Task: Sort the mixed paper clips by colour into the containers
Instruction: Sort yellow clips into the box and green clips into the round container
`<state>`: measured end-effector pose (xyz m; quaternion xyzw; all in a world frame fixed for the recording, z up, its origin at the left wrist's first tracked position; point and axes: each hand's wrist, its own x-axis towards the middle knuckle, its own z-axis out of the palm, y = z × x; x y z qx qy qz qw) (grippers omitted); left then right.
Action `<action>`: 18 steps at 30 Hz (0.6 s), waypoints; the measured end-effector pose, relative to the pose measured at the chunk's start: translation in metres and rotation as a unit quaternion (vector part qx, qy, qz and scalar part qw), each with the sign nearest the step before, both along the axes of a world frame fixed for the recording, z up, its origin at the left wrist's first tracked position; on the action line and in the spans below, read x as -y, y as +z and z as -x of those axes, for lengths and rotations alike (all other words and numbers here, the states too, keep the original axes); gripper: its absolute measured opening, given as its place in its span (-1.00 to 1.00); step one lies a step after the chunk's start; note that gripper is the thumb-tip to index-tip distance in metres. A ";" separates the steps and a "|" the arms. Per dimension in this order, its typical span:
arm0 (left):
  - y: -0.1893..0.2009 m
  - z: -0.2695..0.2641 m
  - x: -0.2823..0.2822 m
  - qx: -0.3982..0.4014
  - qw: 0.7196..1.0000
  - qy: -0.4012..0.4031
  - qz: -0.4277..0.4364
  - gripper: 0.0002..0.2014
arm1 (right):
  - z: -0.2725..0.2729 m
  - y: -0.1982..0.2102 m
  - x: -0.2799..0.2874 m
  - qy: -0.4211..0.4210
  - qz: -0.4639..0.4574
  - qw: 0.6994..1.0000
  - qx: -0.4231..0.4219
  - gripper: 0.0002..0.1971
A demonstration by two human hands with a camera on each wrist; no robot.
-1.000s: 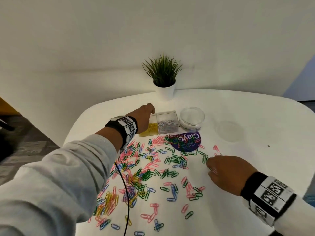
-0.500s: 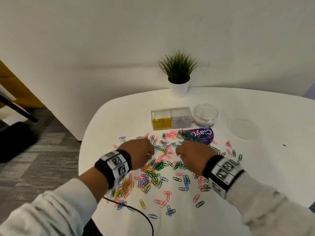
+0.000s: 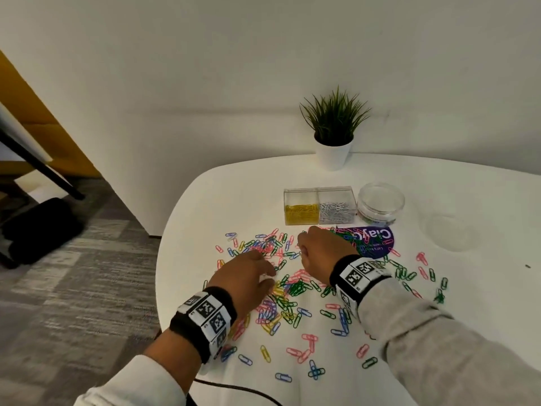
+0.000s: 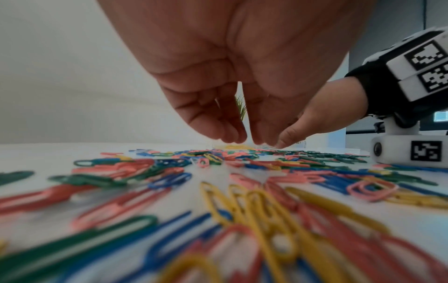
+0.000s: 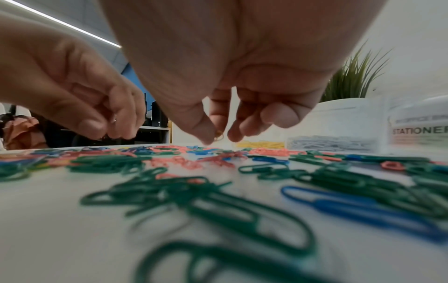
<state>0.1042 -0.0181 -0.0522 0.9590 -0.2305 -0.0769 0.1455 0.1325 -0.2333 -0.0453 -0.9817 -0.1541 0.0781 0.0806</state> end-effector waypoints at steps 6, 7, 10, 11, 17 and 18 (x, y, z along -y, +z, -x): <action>-0.003 0.001 0.003 -0.001 1.000 -0.006 -0.023 -0.73 | 0.007 0.000 0.001 0.019 -0.030 0.999 0.022 -0.68; -0.004 0.000 0.003 -0.001 1.000 -0.002 -0.023 -0.75 | 0.008 0.001 0.001 0.026 -0.039 0.999 0.015 -0.60; -0.006 -0.002 0.000 -0.004 1.000 0.008 -0.017 -0.78 | 0.012 0.004 -0.006 0.042 -0.055 0.997 -0.033 -0.77; -0.007 -0.003 -0.002 -0.006 1.000 0.014 -0.014 -0.79 | 0.014 0.005 -0.008 0.045 -0.052 0.996 -0.050 -0.86; -0.011 -0.003 -0.004 0.001 1.000 0.025 -0.011 -0.77 | 0.019 0.004 -0.015 0.097 -0.007 0.991 -0.089 -0.85; -0.010 -0.002 -0.003 -0.002 1.000 0.025 -0.005 -0.77 | 0.020 0.003 -0.014 0.107 -0.006 0.990 -0.095 -0.78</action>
